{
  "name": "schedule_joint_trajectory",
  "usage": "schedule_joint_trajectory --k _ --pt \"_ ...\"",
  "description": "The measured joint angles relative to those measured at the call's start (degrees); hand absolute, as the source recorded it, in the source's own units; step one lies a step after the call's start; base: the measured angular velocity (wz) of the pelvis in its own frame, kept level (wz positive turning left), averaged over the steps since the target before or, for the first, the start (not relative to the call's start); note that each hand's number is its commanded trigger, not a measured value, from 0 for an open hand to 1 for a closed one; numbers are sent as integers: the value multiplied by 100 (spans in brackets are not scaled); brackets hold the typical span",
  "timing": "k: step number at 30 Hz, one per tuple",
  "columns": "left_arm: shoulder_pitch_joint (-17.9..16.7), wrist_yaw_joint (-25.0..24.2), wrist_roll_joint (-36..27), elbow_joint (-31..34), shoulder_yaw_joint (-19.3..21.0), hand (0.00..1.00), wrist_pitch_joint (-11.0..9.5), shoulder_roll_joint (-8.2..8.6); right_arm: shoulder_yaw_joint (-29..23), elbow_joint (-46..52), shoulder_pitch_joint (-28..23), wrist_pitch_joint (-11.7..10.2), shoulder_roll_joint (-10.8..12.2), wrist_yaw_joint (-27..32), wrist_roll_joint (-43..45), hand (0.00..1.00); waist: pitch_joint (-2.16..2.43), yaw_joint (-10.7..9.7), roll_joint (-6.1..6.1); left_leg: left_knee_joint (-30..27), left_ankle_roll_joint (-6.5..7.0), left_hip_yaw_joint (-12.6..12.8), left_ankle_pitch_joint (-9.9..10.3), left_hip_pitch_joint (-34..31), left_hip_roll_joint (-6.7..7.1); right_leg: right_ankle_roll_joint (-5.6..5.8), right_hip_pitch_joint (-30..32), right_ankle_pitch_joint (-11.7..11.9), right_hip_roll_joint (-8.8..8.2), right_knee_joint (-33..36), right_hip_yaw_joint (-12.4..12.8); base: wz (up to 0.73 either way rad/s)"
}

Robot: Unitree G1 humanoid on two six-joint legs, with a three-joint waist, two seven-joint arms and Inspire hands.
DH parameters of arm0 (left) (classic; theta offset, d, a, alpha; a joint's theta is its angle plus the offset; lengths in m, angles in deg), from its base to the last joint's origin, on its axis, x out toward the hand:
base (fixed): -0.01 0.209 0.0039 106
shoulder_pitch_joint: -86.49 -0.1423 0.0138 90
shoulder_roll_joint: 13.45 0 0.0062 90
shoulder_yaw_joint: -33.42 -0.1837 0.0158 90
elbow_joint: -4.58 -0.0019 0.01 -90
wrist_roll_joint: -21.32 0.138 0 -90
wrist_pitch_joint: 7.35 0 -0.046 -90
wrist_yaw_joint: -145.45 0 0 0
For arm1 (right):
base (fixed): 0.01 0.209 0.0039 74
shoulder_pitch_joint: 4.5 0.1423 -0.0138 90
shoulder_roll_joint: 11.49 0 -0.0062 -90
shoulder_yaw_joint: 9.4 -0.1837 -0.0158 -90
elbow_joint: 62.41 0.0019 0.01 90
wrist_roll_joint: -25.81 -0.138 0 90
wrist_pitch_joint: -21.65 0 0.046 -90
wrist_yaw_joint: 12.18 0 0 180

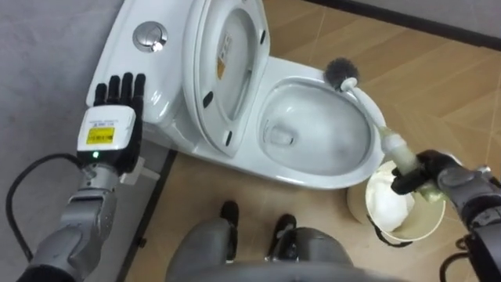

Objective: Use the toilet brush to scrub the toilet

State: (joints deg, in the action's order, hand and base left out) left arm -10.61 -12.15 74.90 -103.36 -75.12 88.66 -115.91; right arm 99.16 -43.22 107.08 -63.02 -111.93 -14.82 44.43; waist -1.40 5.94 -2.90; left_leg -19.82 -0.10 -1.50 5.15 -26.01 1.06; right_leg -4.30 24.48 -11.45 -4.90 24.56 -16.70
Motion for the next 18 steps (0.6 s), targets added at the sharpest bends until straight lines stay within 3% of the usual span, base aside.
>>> schedule_joint_trajectory --k 6,8,10,12,18 --pt "526 45 -12 5 -164 0 21 1 723 685 -71 101 -199 427 875 100 -41 141 31 -280 -21 -69 18 -608 -43 -7 480 79 28 144 -81 6" --pt "799 60 -41 -30 -347 0 -18 0 1388 920 -263 102 -307 414 1698 100 -16 248 106 -336 -6 -171 -2 -794 -28 -7 599 109 38 142 -134 20" --pt "915 134 -179 -30 -427 0 -114 3 1646 1033 -447 112 -272 385 2218 100 -12 346 113 -375 -27 -165 -35 -930 -27 -15 720 102 18 208 -149 13" --pt "942 231 -240 -32 -453 0 -183 18 1615 1123 -567 180 -312 530 2425 100 -9 365 135 -392 -16 -157 -48 -1044 -10 -17 830 99 -30 249 -206 2" --pt "1030 441 -622 -114 -529 0 -511 18 1588 1803 -959 223 -832 922 3146 100 -14 361 282 -487 -3 -231 -45 -1175 34 -7 901 34 -102 332 -339 11"
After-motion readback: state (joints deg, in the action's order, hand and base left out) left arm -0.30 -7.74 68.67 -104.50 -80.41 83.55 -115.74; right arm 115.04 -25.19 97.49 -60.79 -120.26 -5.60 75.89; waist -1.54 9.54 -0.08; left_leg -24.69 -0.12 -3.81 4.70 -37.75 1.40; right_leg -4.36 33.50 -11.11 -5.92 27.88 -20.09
